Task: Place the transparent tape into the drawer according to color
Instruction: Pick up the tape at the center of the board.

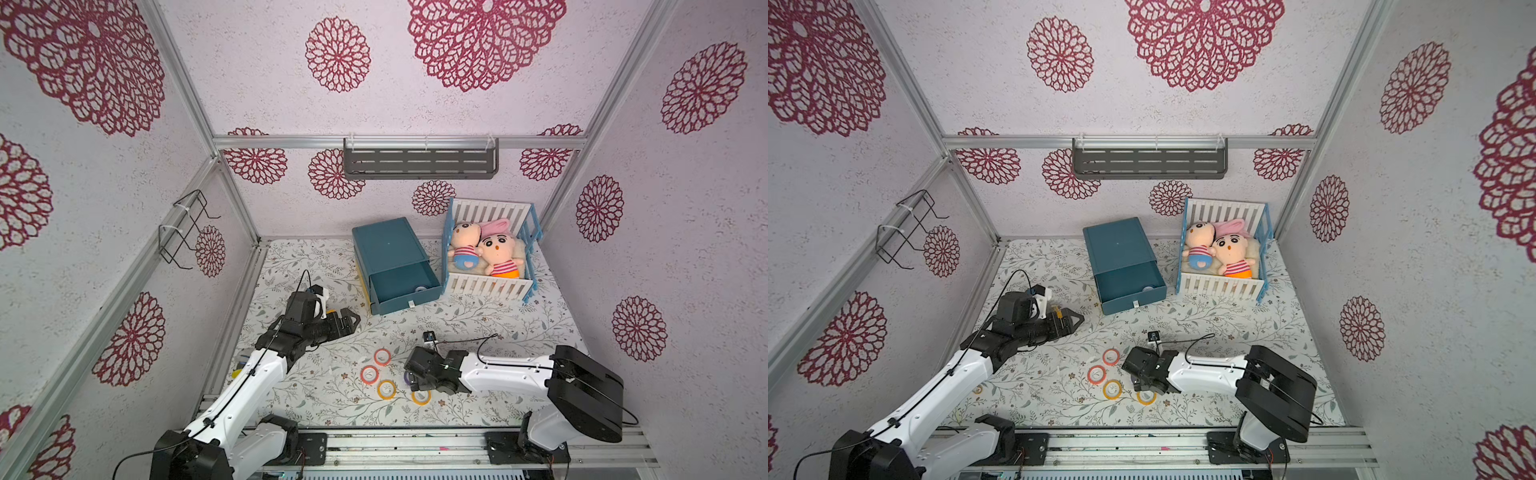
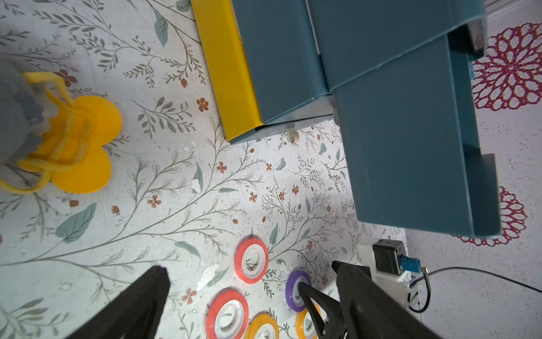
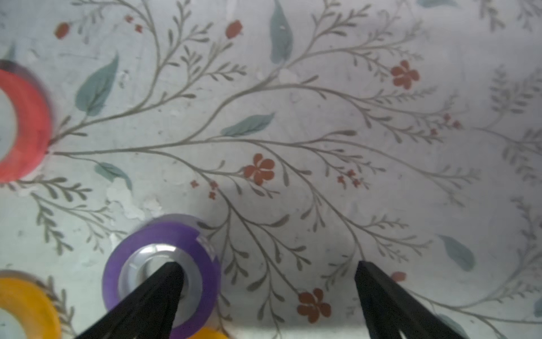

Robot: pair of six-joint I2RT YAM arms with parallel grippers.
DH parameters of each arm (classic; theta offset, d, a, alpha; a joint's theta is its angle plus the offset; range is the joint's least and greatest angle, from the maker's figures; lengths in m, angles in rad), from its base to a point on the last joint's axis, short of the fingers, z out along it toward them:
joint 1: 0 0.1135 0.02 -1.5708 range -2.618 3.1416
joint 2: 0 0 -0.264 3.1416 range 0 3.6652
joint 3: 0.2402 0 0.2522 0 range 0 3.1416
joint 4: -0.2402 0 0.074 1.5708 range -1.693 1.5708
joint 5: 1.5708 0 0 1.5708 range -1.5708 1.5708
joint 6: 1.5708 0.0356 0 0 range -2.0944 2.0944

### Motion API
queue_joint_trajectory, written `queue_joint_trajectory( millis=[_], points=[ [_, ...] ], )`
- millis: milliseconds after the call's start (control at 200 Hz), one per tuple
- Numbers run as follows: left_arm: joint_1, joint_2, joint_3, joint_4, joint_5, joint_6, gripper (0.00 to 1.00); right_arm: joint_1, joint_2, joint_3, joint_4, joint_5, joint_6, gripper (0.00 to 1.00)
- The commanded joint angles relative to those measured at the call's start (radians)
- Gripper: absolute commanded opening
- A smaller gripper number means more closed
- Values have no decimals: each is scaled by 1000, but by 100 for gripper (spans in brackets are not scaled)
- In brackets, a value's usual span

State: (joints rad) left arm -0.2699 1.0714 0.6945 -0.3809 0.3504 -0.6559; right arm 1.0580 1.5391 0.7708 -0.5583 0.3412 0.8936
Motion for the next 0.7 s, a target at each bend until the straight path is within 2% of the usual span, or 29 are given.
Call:
queue_joint_trajectory(
  millis=[0, 245, 470, 696],
  points=[
    [3, -8, -3, 27, 4, 2, 97, -33, -50, -45, -122, 44, 32, 99],
    [3, -8, 0, 24, 5, 4, 97, -146, -139, -109, -135, -11, -48, 97],
    [3, -7, -3, 29, 4, 4, 97, -216, -170, -44, -156, -104, -183, 94],
    [3, -7, -4, 28, 4, 5, 97, -276, -171, -11, -147, -200, -252, 88]
  ],
)
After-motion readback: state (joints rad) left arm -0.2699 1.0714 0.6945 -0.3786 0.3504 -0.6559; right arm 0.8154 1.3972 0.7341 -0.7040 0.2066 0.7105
